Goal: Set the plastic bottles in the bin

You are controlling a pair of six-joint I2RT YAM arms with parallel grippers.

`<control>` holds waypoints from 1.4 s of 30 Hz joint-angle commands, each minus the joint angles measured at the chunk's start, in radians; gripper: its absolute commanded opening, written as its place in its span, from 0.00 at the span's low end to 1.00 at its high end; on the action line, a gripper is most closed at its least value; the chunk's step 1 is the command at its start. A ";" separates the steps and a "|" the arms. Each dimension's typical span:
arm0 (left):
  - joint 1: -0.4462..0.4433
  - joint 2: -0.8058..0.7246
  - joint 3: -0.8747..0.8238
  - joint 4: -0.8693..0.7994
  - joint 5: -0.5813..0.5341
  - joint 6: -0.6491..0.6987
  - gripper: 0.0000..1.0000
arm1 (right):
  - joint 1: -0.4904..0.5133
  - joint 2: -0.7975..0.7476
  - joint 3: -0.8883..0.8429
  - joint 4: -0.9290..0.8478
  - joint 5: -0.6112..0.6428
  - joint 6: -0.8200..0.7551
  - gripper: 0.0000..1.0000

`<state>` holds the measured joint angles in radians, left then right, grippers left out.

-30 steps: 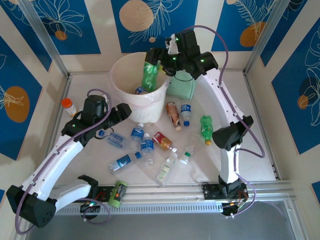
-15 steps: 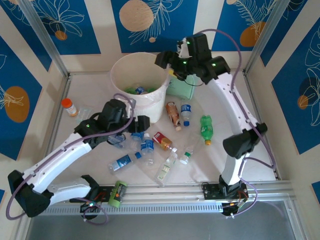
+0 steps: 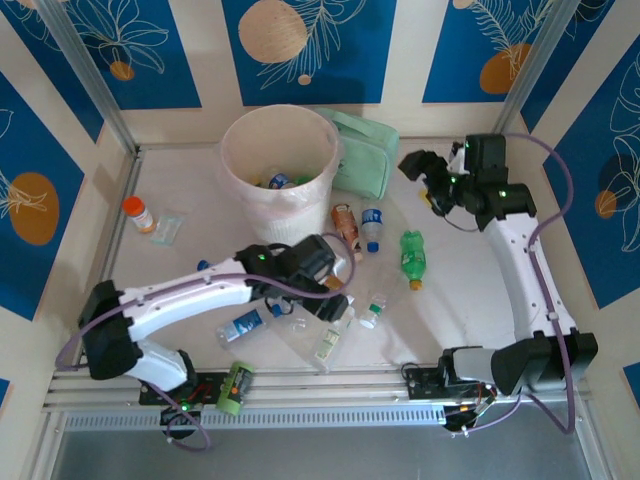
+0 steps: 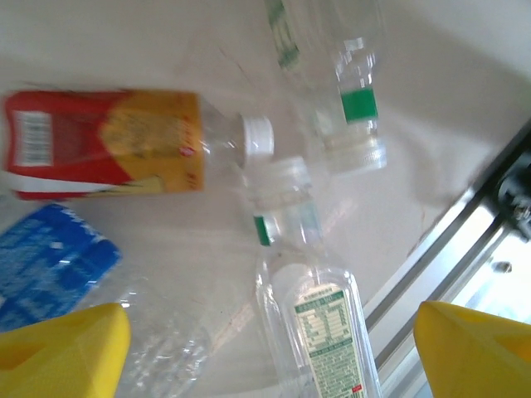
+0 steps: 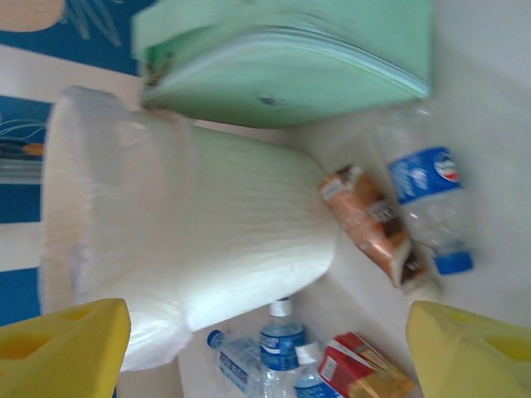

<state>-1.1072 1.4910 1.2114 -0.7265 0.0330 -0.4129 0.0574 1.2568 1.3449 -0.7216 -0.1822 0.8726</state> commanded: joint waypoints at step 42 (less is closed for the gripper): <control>-0.117 0.388 0.218 -0.209 -0.009 -0.012 0.56 | -0.241 -0.142 -0.247 -0.040 -0.148 -0.026 0.82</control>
<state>-1.2140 1.9064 1.3972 -0.8944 0.0502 -0.4282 -0.1768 1.1351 1.0904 -0.7383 -0.3008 0.8646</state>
